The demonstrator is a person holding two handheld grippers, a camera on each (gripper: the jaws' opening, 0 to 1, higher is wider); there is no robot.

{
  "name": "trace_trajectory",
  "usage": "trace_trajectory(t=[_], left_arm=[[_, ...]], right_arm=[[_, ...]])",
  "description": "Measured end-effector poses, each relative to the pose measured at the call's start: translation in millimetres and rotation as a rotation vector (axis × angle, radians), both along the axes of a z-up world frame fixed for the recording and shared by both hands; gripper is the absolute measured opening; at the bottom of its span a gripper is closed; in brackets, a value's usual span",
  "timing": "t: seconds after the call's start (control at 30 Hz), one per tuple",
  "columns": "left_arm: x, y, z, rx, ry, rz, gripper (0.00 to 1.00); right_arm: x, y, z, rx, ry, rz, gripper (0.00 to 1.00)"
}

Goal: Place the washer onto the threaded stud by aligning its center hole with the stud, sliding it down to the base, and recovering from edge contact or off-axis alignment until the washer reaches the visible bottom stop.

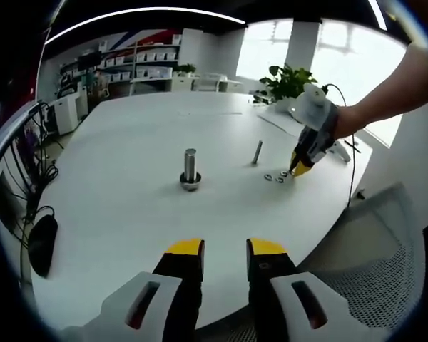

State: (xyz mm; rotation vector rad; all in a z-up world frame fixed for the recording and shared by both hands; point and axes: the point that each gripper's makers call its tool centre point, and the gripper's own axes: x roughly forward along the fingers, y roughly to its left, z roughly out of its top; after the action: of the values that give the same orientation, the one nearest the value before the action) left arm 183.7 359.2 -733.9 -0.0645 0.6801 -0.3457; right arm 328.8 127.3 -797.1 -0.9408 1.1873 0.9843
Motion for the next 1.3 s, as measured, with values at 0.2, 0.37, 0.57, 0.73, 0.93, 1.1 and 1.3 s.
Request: trace_trajectory(t=[0.2,0.37,0.57,0.73,0.93,1.1,1.3], left_arm=[[0.1,0.8,-0.2,0.004,0.0,0.002,0.21],[-0.2,0.5,-0.1,0.003,0.001,0.0,0.21],[0.0,0.9,-0.1,0.002,0.0,0.002,0.21],[-0.1,1.1,-0.8,0.005,0.004,0.001,0.21],[0.2,2.0,-0.9,0.007,0.003,0.005,0.21],[0.3,2.7,-0.7,0.008,0.002,0.007,0.21],[0.4,3.5,0.0,0.009,-0.001,0.012,0.21]], right_arm=[[2.8,8.6,12.6,0.055,-0.023,0.016,0.13],[8.9,19.0,25.4,0.08,-0.029,0.042,0.13],[15.7,43.9,43.8,0.143,-0.044,0.069,0.13],[22.5,59.3,54.3,0.174,-0.059,0.098,0.13],[27.2,70.8,63.3,0.184,-0.075,0.132,0.13],[29.9,75.3,67.0,0.195,-0.088,0.134,0.14],[29.5,82.8,64.8,0.19,-0.101,0.158,0.14]])
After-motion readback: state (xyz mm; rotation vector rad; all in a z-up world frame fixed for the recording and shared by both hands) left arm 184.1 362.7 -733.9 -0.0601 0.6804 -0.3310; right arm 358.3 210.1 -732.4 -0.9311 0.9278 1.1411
